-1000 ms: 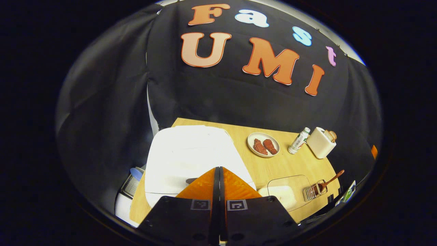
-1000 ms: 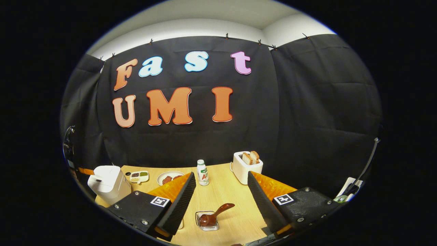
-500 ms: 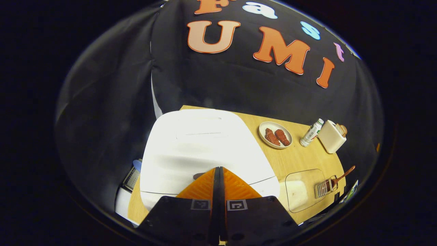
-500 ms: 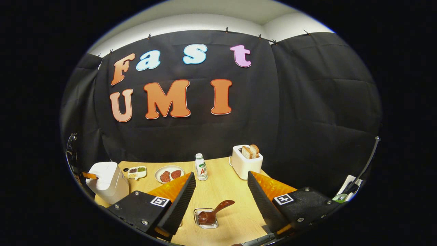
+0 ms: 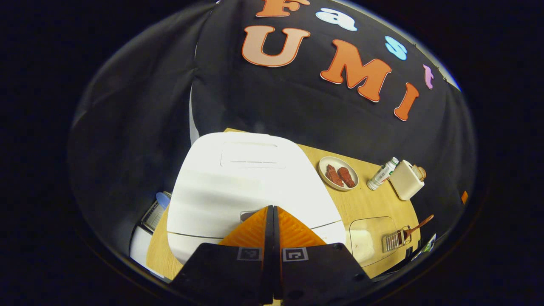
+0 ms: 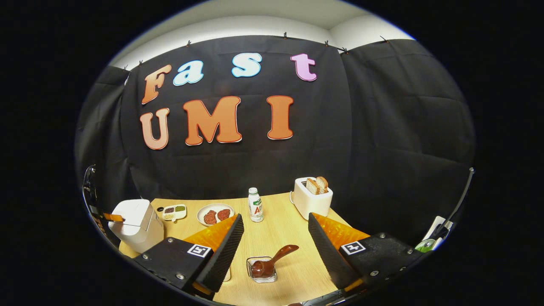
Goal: Close the left gripper, press the button to open the rice cooker; take a wooden spoon from the chopstick holder with the right hand, scoop a spoonful of rice and pour it into the rice cooker, then put the wooden spoon back into the chopstick holder.
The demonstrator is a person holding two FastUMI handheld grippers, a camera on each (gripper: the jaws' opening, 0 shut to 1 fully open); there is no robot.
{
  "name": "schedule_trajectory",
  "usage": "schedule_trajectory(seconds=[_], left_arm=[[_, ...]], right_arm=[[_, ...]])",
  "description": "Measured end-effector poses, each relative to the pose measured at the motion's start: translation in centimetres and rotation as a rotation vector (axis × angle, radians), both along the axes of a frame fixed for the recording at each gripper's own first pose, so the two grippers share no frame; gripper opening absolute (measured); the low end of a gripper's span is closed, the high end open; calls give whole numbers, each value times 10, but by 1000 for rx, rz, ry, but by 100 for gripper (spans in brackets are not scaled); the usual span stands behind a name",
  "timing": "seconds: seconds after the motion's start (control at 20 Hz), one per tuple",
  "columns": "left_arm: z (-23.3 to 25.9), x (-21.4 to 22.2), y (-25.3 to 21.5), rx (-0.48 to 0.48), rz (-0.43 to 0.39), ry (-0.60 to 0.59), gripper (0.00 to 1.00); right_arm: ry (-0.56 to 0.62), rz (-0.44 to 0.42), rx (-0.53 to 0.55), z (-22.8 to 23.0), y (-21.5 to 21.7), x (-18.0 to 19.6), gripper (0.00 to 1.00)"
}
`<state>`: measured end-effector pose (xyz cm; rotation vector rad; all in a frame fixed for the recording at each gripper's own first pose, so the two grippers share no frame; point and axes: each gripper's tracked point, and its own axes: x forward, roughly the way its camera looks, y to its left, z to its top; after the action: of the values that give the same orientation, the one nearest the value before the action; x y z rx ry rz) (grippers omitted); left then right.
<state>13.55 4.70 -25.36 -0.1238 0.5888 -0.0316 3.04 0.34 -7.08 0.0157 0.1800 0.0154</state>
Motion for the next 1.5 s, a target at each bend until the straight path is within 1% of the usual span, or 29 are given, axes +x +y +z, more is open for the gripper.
schedule_trajectory(seconds=[0.05,0.2,0.25,0.35,0.45,0.5,0.55,0.6,0.65,0.8,0.95,1.05,1.1,1.15,1.3,1.5], left_arm=[[19,2,-2,5,9,-46,5],[86,0,-1,61,31,-190,4],[105,-5,-4,67,30,-219,4],[129,-18,-8,58,29,-268,4],[145,-31,-3,89,36,-315,4],[151,-36,2,116,42,-336,4],[155,-43,3,129,44,-347,3],[159,-50,3,121,46,-354,4],[164,-53,3,114,51,-361,4],[176,-62,20,141,91,-410,4],[175,-73,18,113,97,-401,4],[177,-76,21,100,104,-401,4],[180,-79,22,101,107,-406,4],[182,-81,24,114,114,-413,4],[193,-87,35,158,153,-433,4],[205,-96,42,145,197,-453,5]], right_arm=[[-6,-6,4,1,-4,-1,95],[-24,-34,38,2,-16,-4,95],[-26,-44,50,0,-21,-4,95],[-18,-61,70,-8,-28,-5,95],[-7,-69,90,-15,-32,-6,95],[-5,-74,95,-19,-35,-5,100],[-3,-80,96,-23,-38,-5,95],[2,-85,97,-27,-40,-4,100],[8,-88,100,-30,-42,-3,95],[8,-83,111,-39,-41,-1,95],[24,-59,143,-53,-33,5,95],[46,-49,156,-67,-29,13,95],[60,-42,163,-75,-26,17,100],[74,-33,170,-82,-24,22,95],[117,-10,191,-105,-17,40,95],[187,3,215,-139,-12,61,95]])
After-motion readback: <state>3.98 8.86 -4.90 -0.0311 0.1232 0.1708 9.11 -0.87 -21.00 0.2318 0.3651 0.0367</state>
